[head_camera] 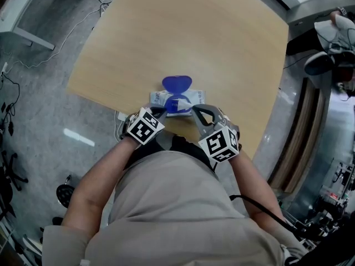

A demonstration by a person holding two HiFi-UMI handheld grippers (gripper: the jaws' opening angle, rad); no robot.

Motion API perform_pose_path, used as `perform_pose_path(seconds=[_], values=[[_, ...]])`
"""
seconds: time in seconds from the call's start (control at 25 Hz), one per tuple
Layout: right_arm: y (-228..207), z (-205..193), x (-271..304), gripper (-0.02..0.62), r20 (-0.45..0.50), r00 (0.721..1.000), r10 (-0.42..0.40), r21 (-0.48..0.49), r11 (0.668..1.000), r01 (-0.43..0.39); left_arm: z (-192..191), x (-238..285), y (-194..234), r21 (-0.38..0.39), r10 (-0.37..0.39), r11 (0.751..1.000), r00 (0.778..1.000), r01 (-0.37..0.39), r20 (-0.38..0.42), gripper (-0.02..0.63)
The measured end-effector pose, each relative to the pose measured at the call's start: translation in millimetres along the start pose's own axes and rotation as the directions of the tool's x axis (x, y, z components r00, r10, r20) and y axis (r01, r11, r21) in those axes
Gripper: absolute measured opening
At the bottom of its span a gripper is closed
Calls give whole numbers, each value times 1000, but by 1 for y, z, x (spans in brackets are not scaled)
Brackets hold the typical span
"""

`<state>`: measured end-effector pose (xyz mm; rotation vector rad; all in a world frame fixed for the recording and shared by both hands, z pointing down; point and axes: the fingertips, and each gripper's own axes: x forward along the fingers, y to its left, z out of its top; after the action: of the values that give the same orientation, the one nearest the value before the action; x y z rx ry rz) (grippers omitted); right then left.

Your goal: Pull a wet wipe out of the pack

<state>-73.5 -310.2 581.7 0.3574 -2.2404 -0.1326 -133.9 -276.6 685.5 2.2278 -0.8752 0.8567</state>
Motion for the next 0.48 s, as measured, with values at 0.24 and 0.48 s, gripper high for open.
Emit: perform_pose_path(seconds=[0.24, 0.48], values=[[4, 7, -9, 2, -3, 999, -35, 9, 999, 35, -2, -2, -1, 17, -9, 1000, 1000, 9, 0, 2], [2, 13, -20, 2, -6, 997, -80, 19, 997, 80, -2, -4, -1, 32, -24, 999, 1000, 24, 3, 2]])
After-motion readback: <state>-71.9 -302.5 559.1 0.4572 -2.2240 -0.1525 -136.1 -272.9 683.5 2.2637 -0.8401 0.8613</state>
